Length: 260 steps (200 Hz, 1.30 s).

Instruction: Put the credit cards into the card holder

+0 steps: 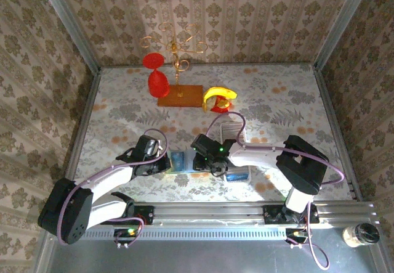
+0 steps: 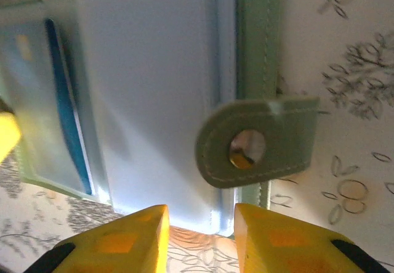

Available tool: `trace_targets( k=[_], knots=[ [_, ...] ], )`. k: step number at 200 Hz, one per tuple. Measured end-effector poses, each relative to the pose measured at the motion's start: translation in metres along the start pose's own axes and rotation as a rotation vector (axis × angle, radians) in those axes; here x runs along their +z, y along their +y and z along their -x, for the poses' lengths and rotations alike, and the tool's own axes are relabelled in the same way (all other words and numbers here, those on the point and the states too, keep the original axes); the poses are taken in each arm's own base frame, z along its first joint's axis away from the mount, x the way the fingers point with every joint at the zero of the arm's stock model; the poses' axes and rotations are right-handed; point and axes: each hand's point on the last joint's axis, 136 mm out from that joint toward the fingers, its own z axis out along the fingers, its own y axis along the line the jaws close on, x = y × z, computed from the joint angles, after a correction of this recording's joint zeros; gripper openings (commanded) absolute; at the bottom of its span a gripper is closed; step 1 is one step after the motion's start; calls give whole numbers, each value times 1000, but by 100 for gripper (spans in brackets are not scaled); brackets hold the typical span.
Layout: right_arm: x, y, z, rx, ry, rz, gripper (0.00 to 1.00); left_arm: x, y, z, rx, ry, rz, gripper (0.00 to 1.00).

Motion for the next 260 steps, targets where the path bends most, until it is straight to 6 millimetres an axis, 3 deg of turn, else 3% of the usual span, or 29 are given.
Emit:
trace_targets(
  k=[64, 128, 168, 207, 260],
  knots=[
    [-1, -1, 3, 3, -27, -10, 34, 2, -3, 0, 6, 1, -10, 0],
    [-35, -1, 18, 6, -117, -22, 35, 4, -9, -2, 21, 8, -27, 0],
    [-25, 11, 19, -17, -101, -26, 35, 5, -10, -2, 14, 9, -30, 0],
    [-8, 5, 9, -27, -57, -62, 36, 5, -10, -2, 11, 9, -30, 0],
    [-1, 5, 3, -29, -29, -69, 35, 5, -10, -2, 10, 9, -30, 0]
  ],
)
